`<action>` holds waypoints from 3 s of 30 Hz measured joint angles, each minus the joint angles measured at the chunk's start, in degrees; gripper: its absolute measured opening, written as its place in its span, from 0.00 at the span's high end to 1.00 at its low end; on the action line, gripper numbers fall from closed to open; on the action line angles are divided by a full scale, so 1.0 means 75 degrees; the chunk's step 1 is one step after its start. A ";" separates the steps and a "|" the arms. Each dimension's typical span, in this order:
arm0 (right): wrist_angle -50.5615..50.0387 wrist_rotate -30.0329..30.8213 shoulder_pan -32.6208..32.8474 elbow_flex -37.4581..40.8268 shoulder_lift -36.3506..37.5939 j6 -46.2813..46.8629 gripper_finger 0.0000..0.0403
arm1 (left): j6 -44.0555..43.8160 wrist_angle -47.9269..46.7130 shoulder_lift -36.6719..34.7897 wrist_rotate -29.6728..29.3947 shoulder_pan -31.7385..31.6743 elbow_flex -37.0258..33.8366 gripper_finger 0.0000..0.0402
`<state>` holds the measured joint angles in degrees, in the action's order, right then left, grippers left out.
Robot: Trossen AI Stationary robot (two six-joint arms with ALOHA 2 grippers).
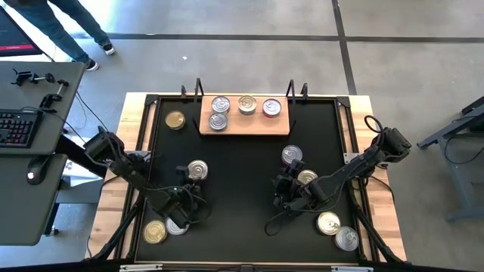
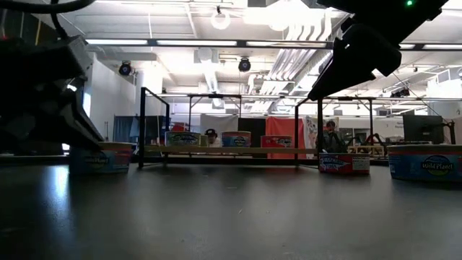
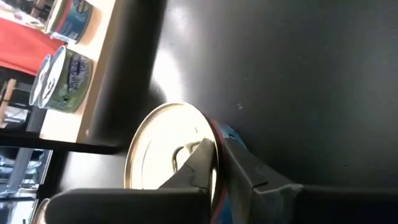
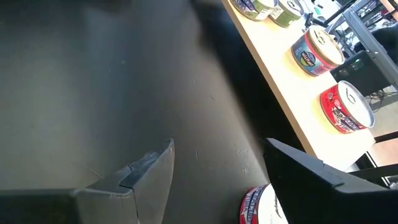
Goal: Stack canned seafood by type on shelf
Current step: Put the blue-pink tuna can on the shelf
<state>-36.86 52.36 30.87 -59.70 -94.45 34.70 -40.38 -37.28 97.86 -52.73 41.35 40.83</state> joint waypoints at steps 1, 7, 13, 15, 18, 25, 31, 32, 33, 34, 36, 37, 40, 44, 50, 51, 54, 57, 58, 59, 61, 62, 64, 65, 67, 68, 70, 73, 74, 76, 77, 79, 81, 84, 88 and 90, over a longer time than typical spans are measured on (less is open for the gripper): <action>0.0000 0.0000 0.0000 0.0000 0.0000 -0.0003 0.40 | 0.0004 -0.0004 -0.0002 -0.0037 -0.0045 -0.0008 0.98; -0.0024 -0.0006 0.0000 0.0000 0.0000 0.0000 0.40 | 0.0560 -0.0030 -0.0042 -0.0100 -0.0238 0.0228 1.00; -0.0029 -0.0020 0.0000 0.0000 0.0000 -0.0003 0.40 | 0.1587 0.0022 -0.0063 0.0175 -0.0400 0.0923 1.00; -0.0028 -0.0035 -0.0001 0.0000 0.0000 -0.0007 0.40 | 0.1912 -0.0006 -0.0063 0.0065 -0.0448 0.1144 1.00; -0.0029 -0.0035 0.0000 0.0000 0.0000 -0.0012 0.40 | 0.2364 0.0017 -0.0073 -0.0070 -0.0522 0.1434 1.00; -0.0032 -0.0035 0.0006 0.0000 0.0000 -0.0020 0.40 | 0.3239 0.0512 -0.0087 -0.0235 -0.0801 0.1601 1.00; -0.0032 -0.0035 0.0006 0.0000 0.0000 -0.0020 0.40 | 0.3076 0.0621 -0.0087 -0.0196 -0.0931 0.1601 0.99; -0.0032 -0.0035 0.0006 0.0000 0.0000 -0.0020 0.40 | 0.3107 0.0705 -0.0087 -0.0168 -0.0931 0.1601 0.98; -0.0032 -0.0035 0.0006 0.0000 0.0000 -0.0020 0.40 | 0.3204 0.0828 -0.0087 -0.0076 -0.0931 0.1601 0.97; -0.0032 -0.0035 0.0006 0.0000 0.0000 -0.0019 0.40 | 0.3286 0.0988 -0.0087 0.0045 -0.0931 0.1600 0.95; -0.0032 -0.0035 0.0006 0.0000 0.0000 -0.0012 0.40 | 0.3440 0.1546 -0.0087 0.0202 -0.0939 0.1510 0.89; -0.0032 -0.0035 0.0006 0.0000 0.0000 -0.0012 0.40 | 0.3482 0.1835 -0.0087 0.0248 -0.0954 0.1445 0.86; -0.0029 -0.0035 0.0006 0.0000 0.0000 -0.0003 0.40 | 0.3662 0.2479 -0.0087 0.0267 -0.1028 0.1237 0.75; -0.0029 -0.0035 0.0006 0.0000 0.0000 -0.0002 0.40 | 0.3542 0.2618 -0.0087 0.0103 -0.1236 0.0937 0.64; -0.0023 -0.0035 0.0006 0.0000 0.0000 0.0000 0.40 | 0.3798 0.3537 -0.0084 0.0829 -0.1438 0.0292 0.62; -0.0026 -0.0035 0.0006 0.0000 0.0000 0.0003 0.40 | 0.3886 0.3811 -0.0045 0.0842 -0.1435 0.0194 0.63; -0.0029 -0.0035 0.0006 0.0000 0.0000 0.0063 0.40 | 0.4069 0.4223 0.0029 0.0676 -0.1438 -0.0019 0.69; -0.0032 -0.0037 0.0006 0.0000 0.0000 0.0118 0.40 | 0.3916 0.4238 0.0115 0.0361 -0.1513 -0.0128 0.75; -0.0032 -0.0035 0.0006 0.0000 0.0000 0.0119 0.40 | 0.3905 0.4207 0.0136 0.0280 -0.1519 -0.0147 0.77; -0.0032 -0.0035 0.0006 0.0000 0.0000 0.0119 0.40 | 0.3919 0.4197 0.0168 0.0191 -0.1531 -0.0153 0.79; -0.0030 -0.0035 0.0006 0.0000 0.0000 0.0119 0.40 | 0.4007 0.4199 0.0202 0.0091 -0.1557 -0.0147 0.84; -0.0029 -0.0035 0.0006 0.0000 0.0000 0.0122 0.40 | 0.4007 0.4199 0.0200 0.0104 -0.1575 -0.0147 0.87; -0.0029 -0.0035 0.0009 0.0000 0.0000 0.0122 0.40 | 0.4023 0.4199 0.0196 0.0094 -0.1617 -0.0146 0.93; -0.0031 -0.0037 0.0006 0.0000 0.0000 0.0124 0.40 | 0.4061 0.4206 0.0196 0.0094 -0.1619 -0.0141 0.96; -0.0029 -0.0035 0.0006 0.0000 0.0000 0.0144 0.40 | 0.4158 0.4211 0.0196 0.0094 -0.1618 -0.0138 0.98; -0.0031 -0.0037 0.0009 0.0000 0.0000 0.0143 0.40 | 0.4198 0.4211 0.0196 0.0086 -0.1618 -0.0136 0.98; -0.0030 -0.0044 0.0036 0.0000 0.0000 0.0143 0.40 | 0.4213 0.4163 0.0202 0.0072 -0.1618 -0.0078 0.98; -0.0032 -0.0047 0.0115 0.0000 0.0000 0.0146 0.40 | 0.4612 0.4070 0.0198 0.0234 -0.1613 0.0172 1.00; -0.0029 -0.0047 0.0151 0.0000 0.0000 0.0146 0.40 | 0.4841 0.4060 0.0208 0.0333 -0.1613 0.0292 1.00; -0.0029 -0.0047 0.0207 0.0000 0.0000 0.0149 0.40 | 0.5384 0.4016 0.0217 0.0475 -0.1613 0.0562 1.00; -0.0029 -0.0049 0.0238 0.0000 0.0000 0.0165 0.40 | 0.5687 0.4017 0.0219 0.0490 -0.1623 0.0701 1.00; -0.0029 -0.0035 0.0288 0.0000 0.0000 0.0178 0.40 | 0.6282 0.4080 0.0219 0.0449 -0.1716 0.0971 1.00; -0.0029 -0.0012 0.0342 0.0000 0.0000 0.0178 0.40 | 0.6784 0.4168 0.0216 0.0355 -0.1922 0.1185 1.00; -0.0029 0.0021 0.0358 0.0000 0.0000 0.0178 0.40 | 0.7396 0.4721 0.0216 0.0388 -0.2369 0.1307 1.00; -0.0061 0.0023 0.0358 0.0000 0.0000 0.0181 0.40 | 0.8453 0.5876 0.0216 0.0919 -0.3002 0.1307 1.00; -0.0096 0.0023 0.0358 0.0000 0.0000 0.0181 0.40 | 0.8950 0.6500 0.0216 0.1136 -0.3343 0.1307 1.00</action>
<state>-37.58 52.53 33.56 -59.70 -94.45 36.05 26.75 11.48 99.48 -44.21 16.28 50.63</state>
